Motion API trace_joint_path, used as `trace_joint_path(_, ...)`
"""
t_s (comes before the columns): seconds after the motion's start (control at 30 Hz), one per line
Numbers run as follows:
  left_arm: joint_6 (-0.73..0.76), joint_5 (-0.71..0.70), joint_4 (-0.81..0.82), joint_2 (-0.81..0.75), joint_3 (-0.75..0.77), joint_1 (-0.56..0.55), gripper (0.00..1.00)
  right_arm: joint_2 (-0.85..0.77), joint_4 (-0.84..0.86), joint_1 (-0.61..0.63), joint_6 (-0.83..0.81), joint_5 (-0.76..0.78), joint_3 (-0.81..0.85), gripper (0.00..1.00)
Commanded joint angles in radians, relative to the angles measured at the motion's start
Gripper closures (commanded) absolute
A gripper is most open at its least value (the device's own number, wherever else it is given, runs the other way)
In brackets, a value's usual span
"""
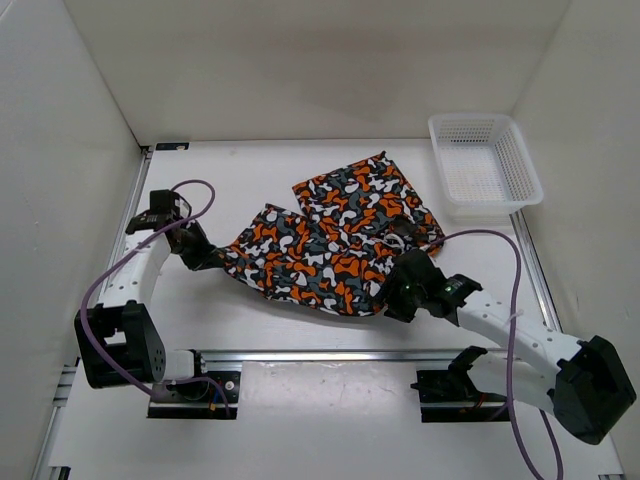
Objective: Fold and stack the shorts
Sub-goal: Fold the shorts
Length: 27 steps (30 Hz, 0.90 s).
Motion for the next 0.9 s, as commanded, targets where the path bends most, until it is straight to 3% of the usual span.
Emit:
trace_joint_path(0.0, 0.004, -0.011, 0.022, -0.050, 0.000, 0.006, 0.90, -0.012, 0.061, 0.004, 0.017, 0.042, 0.033, 0.41)
trace_joint_path(0.13, 0.004, -0.011, 0.022, -0.059, 0.000, 0.006, 0.90, 0.057, 0.072, 0.004, 0.017, 0.051, 0.068, 0.25)
trace_joint_path(0.2, 0.004, -0.011, 0.022, -0.059, 0.000, 0.006, 0.90, 0.066, 0.072, 0.004, 0.026, 0.051, 0.068, 0.23)
trace_joint_path(0.47, 0.014, -0.011, 0.022, -0.059, 0.000, 0.006, 0.90, 0.080, 0.111, 0.004, 0.063, 0.089, -0.004, 0.23)
trace_joint_path(0.63, 0.014, -0.011, 0.022, -0.059, 0.000, 0.006, 0.90, 0.117, 0.226, 0.004, 0.020, 0.166, -0.025, 0.30)
trace_joint_path(0.67, 0.014, -0.011, 0.022, -0.059, 0.000, 0.006, 0.90, 0.132, 0.247, 0.004, 0.020, 0.178, -0.025, 0.33)
trace_joint_path(0.77, 0.014, -0.011, 0.022, -0.059, 0.009, 0.006, 0.90, 0.186, 0.247, 0.004, 0.009, 0.198, 0.005, 0.57)
trace_joint_path(0.8, 0.014, -0.011, 0.022, -0.059, 0.009, 0.006, 0.90, 0.186, 0.234, 0.004, 0.009, 0.217, 0.016, 0.81)
trace_joint_path(0.87, 0.014, -0.011, 0.022, -0.059, 0.021, 0.006, 0.90, 0.160, 0.163, 0.004, -0.031, 0.250, 0.077, 0.99)
